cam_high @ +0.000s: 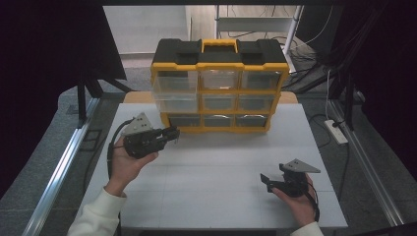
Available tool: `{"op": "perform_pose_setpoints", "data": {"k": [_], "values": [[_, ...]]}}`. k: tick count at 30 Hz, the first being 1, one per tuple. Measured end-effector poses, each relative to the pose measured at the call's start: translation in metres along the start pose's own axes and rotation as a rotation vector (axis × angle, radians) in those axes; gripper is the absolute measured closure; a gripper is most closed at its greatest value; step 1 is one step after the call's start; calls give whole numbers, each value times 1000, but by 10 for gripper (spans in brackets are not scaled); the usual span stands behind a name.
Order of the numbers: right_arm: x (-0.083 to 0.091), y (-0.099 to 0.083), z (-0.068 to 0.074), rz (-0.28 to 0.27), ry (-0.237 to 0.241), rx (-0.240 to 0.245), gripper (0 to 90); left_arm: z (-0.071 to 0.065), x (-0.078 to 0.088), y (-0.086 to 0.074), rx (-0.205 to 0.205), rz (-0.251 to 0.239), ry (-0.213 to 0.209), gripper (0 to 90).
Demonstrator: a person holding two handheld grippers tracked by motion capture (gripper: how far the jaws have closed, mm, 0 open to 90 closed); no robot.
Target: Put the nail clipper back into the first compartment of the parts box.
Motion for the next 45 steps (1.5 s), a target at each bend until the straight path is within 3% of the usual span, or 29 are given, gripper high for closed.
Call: {"op": "perform_pose_setpoints", "data": {"k": [18,45], "values": [[-1,0,-1,-1,3,1,158,12,12,25,10,-50,28,798],[0,0,-1,1,2,-4,158,22,27,67,-12,-103,55,798]]}}
Point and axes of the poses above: each handheld gripper's, and its own axes: x roughly backward along the jaws, y roughly out of its top, z roughly to its left, the point moved 10 cm from there along -x, roughly forward along the jaws, and after that the axes turned 7 degrees about -x, right-handed, at the moved point
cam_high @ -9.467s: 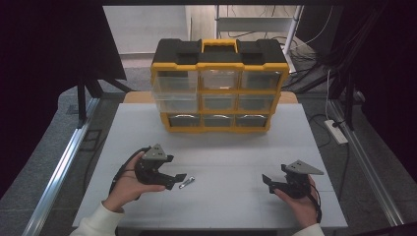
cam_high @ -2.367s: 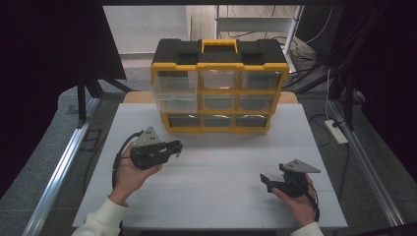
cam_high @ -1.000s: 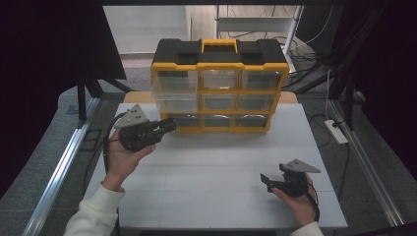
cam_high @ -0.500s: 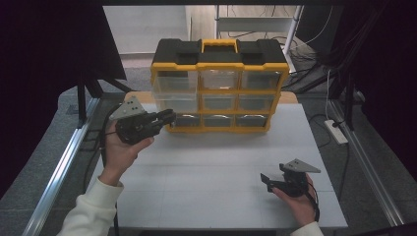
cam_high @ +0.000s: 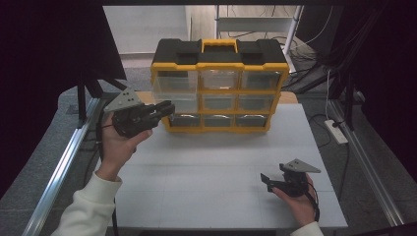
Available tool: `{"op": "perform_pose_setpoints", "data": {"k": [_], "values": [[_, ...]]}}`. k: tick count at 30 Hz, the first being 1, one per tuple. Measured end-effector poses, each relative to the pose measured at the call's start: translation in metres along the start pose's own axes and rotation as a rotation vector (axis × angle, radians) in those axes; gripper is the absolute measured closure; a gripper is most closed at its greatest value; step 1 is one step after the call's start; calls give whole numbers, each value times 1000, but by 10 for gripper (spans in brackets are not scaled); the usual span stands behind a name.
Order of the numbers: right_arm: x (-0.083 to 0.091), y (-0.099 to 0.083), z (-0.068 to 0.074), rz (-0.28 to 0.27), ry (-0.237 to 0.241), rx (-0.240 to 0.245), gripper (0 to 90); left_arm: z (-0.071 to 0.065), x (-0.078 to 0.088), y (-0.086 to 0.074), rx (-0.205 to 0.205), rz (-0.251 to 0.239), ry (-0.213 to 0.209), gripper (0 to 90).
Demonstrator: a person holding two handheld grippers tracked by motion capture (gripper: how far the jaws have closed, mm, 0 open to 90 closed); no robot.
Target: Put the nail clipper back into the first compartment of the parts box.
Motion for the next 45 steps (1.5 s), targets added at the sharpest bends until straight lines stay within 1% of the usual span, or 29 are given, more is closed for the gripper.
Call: {"op": "perform_pose_setpoints", "data": {"k": [2,18,28,32,35,45], "values": [[0,0,0,0,0,0,158,1,1,2,-7,1,2,798],[0,0,0,0,0,2,158,6,5,18,-17,-15,15,798],[0,0,0,0,0,1,158,8,7,29,-27,-26,30,798],[0,0,0,-1,0,2,158,10,7,32,-32,-27,35,798],[0,0,0,-1,0,-1,158,11,7,35,-24,-30,33,798],[0,0,0,1,0,1,158,16,3,45,-33,-29,46,798]]}}
Point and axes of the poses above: each handheld gripper's, and its own axes: x roughly backward along the jaws, y roughly out of its top, z roughly to its left, the point moved 10 cm from there along -x, roughly forward along the jaws, and after that the axes turned 7 degrees about -x, right-handed, at the moved point
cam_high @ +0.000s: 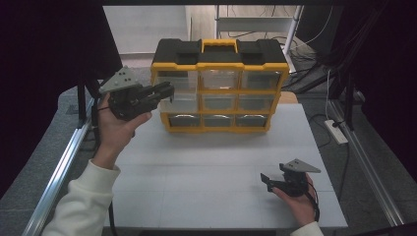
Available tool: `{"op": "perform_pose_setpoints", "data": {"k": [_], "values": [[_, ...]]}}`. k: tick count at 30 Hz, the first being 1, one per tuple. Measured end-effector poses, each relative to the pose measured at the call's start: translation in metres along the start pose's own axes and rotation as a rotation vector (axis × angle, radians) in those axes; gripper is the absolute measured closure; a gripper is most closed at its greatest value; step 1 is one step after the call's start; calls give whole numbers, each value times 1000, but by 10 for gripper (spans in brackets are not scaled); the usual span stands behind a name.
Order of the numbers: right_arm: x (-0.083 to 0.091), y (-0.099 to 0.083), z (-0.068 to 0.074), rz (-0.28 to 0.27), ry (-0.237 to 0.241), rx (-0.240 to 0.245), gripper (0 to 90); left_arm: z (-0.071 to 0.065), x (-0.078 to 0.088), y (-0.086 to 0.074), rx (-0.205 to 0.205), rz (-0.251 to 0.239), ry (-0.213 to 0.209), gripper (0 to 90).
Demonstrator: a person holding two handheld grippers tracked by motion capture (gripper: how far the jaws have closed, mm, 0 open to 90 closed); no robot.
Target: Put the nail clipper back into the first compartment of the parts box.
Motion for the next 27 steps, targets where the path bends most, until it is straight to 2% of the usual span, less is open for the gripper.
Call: {"op": "perform_pose_setpoints", "data": {"k": [27], "values": [[0,0,0,-3,2,-4,158,23,-14,13,24,3,51,798]]}}
Point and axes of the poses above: each handheld gripper's, and its own axes: x roughly backward along the jaws, y roughly out of its top, z roughly to its left, the point moved 10 cm from there along -x, roughly forward along the jaws, and after that the axes turned 7 degrees about -x, right-handed, at the moved point
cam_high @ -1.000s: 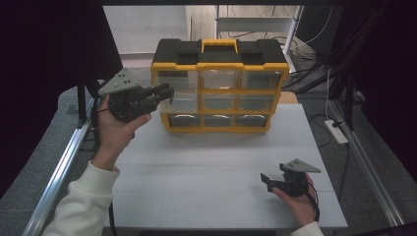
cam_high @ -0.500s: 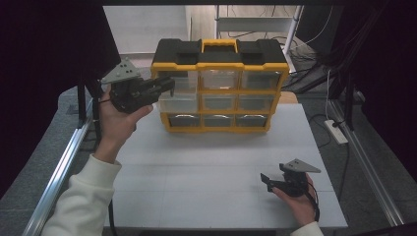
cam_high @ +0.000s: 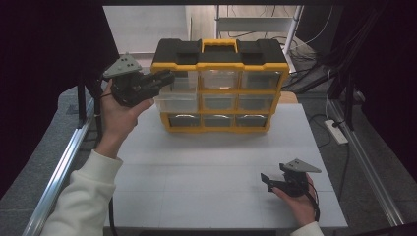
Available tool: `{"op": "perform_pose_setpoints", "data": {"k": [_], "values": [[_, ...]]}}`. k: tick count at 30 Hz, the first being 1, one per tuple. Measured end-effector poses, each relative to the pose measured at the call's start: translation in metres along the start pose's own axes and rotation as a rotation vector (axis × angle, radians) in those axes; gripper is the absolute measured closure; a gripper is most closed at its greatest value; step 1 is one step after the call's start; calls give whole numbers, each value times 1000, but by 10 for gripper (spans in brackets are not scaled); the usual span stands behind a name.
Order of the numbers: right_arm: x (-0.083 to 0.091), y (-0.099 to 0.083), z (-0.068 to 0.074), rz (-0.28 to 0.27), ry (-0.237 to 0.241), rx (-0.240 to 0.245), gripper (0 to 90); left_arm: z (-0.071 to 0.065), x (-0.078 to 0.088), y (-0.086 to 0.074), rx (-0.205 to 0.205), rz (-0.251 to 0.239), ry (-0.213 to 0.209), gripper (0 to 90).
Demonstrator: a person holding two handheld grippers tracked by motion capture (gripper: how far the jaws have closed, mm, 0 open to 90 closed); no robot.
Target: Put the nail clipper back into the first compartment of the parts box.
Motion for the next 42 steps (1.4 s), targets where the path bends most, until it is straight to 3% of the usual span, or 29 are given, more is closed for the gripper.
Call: {"op": "perform_pose_setpoints", "data": {"k": [12,24,36,38,40,42], "values": [[0,0,1,3,4,-3,158,9,-9,0,11,12,21,797],[0,0,0,3,4,-2,158,19,-29,-9,16,48,44,797],[-1,-1,0,4,-3,4,157,19,-31,-11,24,34,48,785],[-1,-1,0,4,2,3,158,19,-31,-9,31,-8,35,705],[0,-1,0,5,2,3,157,19,-31,-11,31,-13,35,549],[0,-1,1,4,3,4,158,18,-28,-12,23,-17,37,450]]}}
Point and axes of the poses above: each handheld gripper's, and its own axes: x roughly backward along the jaws, y roughly out of its top, z roughly to its left, the point moved 10 cm from there along -x, roughly forward along the jaws, and after that the axes turned 7 degrees about -x, right-handed, at the moved point
